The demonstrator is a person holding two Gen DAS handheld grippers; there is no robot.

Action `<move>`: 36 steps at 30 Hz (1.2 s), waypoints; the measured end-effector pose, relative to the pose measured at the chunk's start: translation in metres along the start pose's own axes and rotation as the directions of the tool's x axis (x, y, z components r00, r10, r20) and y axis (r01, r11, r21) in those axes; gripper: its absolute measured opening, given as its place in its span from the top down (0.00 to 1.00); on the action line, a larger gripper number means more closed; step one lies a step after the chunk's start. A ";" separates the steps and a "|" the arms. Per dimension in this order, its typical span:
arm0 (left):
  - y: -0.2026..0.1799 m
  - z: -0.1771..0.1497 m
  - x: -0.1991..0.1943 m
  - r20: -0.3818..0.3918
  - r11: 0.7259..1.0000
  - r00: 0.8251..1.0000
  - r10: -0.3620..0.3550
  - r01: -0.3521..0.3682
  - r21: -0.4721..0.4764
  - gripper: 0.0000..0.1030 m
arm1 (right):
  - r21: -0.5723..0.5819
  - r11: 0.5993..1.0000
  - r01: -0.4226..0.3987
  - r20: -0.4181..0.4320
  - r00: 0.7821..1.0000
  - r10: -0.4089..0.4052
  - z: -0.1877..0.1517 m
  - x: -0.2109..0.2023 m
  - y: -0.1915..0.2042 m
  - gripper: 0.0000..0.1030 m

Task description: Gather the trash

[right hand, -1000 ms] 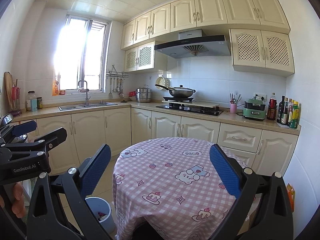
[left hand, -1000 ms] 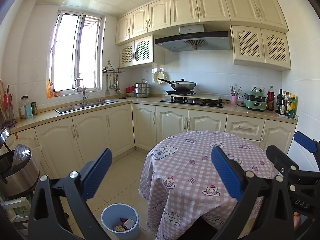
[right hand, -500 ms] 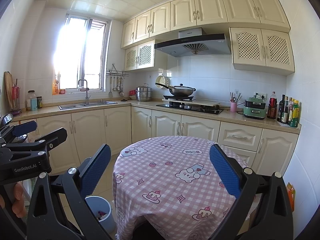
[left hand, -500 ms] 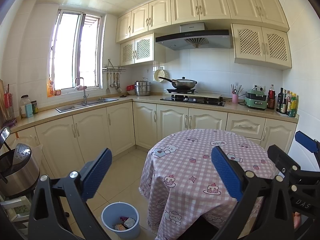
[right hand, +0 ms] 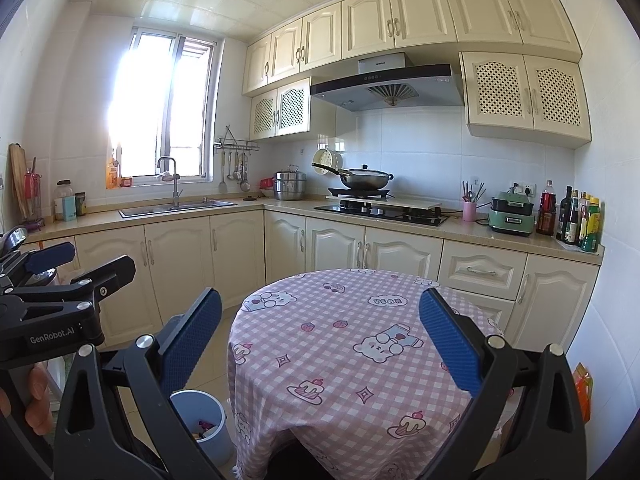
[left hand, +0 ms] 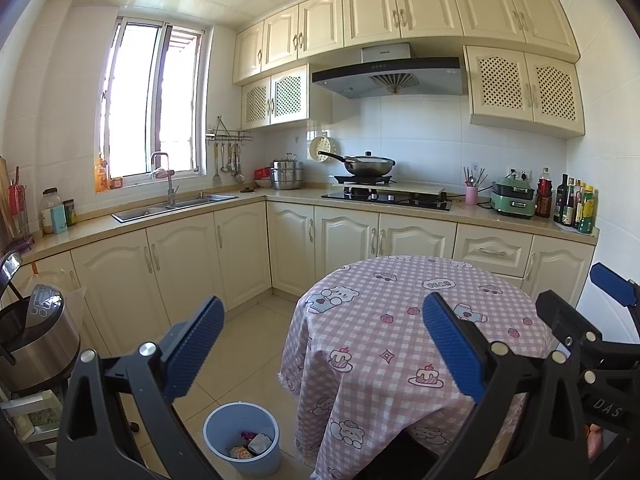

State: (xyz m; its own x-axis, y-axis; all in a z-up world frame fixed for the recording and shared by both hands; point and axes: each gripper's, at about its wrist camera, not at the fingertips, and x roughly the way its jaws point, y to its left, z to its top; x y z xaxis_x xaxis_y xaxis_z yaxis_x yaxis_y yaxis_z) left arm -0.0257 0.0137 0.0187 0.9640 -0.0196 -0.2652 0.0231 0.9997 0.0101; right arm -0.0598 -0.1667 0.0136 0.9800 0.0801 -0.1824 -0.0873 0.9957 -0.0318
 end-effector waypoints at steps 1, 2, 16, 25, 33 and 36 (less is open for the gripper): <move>0.000 0.000 0.000 -0.001 1.000 1.000 0.001 -0.001 -0.001 0.05 | 0.000 1.000 -0.001 0.000 1.000 0.001 0.000 0.000 0.000 0.07; 0.000 0.000 0.001 -0.001 1.000 1.000 0.001 -0.001 0.000 0.05 | 0.001 1.000 -0.002 -0.001 1.000 0.002 0.000 0.000 0.000 0.07; 0.005 -0.004 0.004 -0.015 1.000 1.000 0.005 -0.005 0.002 0.05 | 0.004 1.000 -0.020 -0.014 1.000 0.020 -0.003 0.006 0.003 0.07; 0.017 -0.006 0.022 -0.043 0.999 0.998 0.035 -0.036 -0.015 0.05 | 0.008 0.999 -0.045 -0.028 0.999 0.045 -0.002 0.027 0.007 0.07; 0.026 -0.006 0.048 -0.075 0.998 0.995 0.063 -0.066 -0.026 0.05 | 0.013 0.997 -0.072 -0.062 0.995 0.072 -0.006 0.056 0.010 0.07; 0.025 -0.006 0.058 -0.085 0.997 0.994 0.066 -0.068 -0.022 0.05 | 0.019 0.997 -0.075 -0.073 0.994 0.077 -0.006 0.067 0.007 0.07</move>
State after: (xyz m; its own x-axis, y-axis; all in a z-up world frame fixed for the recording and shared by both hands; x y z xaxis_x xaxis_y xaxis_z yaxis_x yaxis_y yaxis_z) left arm 0.0289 0.0377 -0.0018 0.9375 0.0481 -0.3447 -0.0488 0.9988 0.0068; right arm 0.0039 -0.1544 -0.0046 0.9546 0.1525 -0.2559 -0.1577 0.9875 0.0002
